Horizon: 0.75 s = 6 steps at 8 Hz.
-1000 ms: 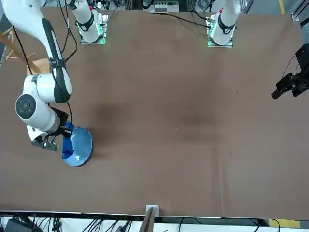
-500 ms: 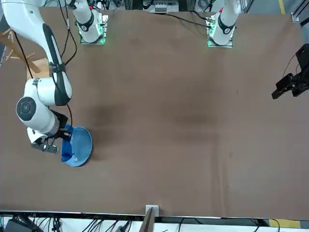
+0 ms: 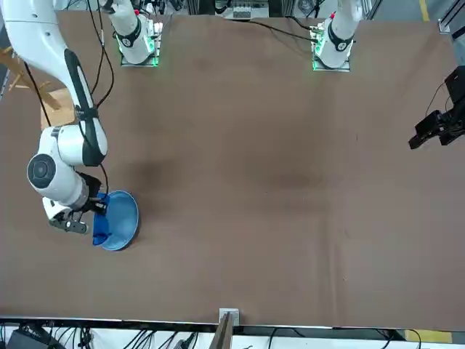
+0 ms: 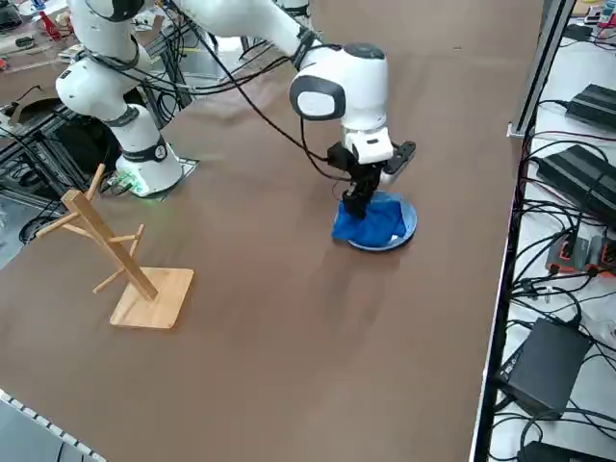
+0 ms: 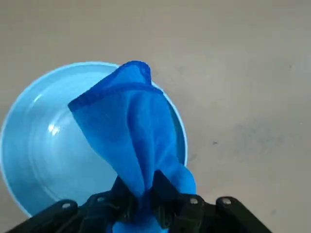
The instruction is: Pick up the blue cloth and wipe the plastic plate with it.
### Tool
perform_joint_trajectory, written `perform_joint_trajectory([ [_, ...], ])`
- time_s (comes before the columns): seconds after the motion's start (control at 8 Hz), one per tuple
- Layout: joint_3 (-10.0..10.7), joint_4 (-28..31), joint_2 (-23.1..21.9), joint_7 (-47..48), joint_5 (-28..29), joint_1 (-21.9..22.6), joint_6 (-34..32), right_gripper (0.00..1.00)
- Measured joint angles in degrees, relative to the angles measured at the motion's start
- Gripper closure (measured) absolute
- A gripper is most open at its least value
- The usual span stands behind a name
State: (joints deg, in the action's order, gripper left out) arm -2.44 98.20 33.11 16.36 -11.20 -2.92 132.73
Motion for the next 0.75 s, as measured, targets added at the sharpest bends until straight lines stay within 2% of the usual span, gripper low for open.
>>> perform_joint_trajectory([
  [0.75,-0.07,-0.09,4.35,0.0,0.0,-0.02,4.04,0.83],
])
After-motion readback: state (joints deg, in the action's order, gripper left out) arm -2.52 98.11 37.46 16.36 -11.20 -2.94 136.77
